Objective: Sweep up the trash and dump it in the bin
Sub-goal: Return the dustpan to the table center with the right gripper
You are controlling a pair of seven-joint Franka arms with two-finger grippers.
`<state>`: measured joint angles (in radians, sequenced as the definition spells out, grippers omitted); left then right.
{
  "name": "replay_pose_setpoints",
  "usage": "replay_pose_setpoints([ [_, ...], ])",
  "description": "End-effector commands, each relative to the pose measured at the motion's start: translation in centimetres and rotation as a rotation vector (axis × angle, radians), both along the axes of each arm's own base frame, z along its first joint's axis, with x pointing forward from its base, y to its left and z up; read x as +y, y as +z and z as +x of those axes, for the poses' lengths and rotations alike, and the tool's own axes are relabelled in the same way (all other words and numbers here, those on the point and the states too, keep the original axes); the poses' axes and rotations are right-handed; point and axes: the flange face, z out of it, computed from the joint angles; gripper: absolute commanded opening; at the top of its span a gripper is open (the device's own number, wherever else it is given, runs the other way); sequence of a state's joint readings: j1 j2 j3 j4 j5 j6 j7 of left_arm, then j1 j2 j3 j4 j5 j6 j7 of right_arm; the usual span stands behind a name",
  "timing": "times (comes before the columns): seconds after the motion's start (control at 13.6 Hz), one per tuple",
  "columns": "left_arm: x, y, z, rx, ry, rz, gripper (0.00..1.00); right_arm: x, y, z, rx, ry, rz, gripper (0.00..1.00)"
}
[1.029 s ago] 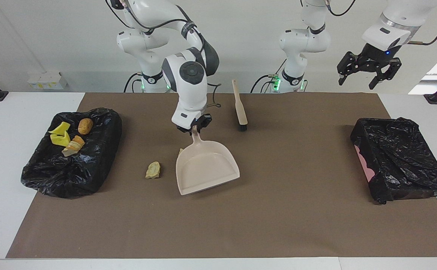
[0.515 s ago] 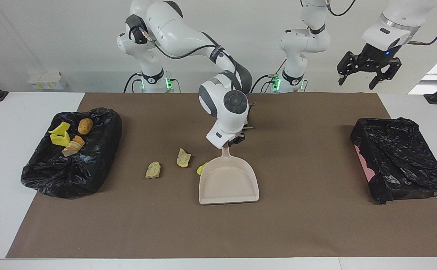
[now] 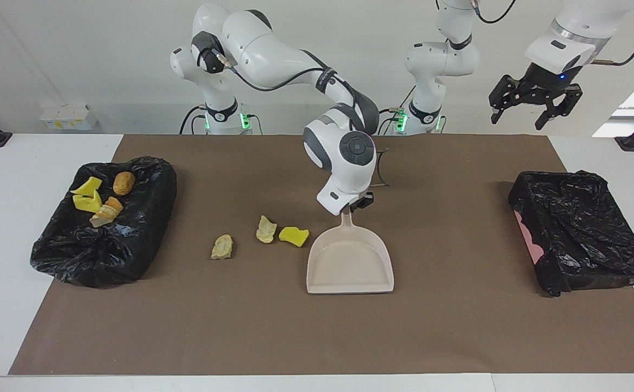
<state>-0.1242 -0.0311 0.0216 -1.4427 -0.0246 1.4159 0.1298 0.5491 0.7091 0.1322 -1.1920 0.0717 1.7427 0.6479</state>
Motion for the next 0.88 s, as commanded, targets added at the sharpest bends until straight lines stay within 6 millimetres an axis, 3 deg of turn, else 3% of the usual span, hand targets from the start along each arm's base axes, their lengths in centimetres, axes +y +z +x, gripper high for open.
replay_pose_setpoints([
  [0.0, 0.4, 0.1, -0.7, -0.003, -0.006, 0.013, 1.00, 0.3, 0.6, 0.2, 0.007, -0.045, 0.019, 0.63],
  [0.07, 0.4, 0.1, -0.7, -0.005, -0.006, 0.012, 1.00, 0.7, 0.7, -0.3, -0.001, -0.031, 0.009, 1.00],
  [0.22, 0.4, 0.1, -0.7, -0.005, -0.006, 0.012, 1.00, -0.3, 1.8, 0.0, -0.011, -0.033, 0.028, 1.00],
  [0.44, 0.3, 0.1, -0.7, -0.005, -0.005, 0.012, 1.00, -1.1, 4.6, -2.8, -0.008, -0.007, 0.011, 1.00],
  [0.66, -0.2, 0.0, -1.1, 0.014, -0.015, 0.012, 1.00, 0.1, 6.0, -8.3, 0.007, 0.050, -0.006, 1.00],
  [0.81, -0.1, 0.0, -1.3, 0.017, -0.007, 0.011, 1.00, 0.6, 5.5, -12.1, 0.036, 0.067, -0.014, 1.00],
])
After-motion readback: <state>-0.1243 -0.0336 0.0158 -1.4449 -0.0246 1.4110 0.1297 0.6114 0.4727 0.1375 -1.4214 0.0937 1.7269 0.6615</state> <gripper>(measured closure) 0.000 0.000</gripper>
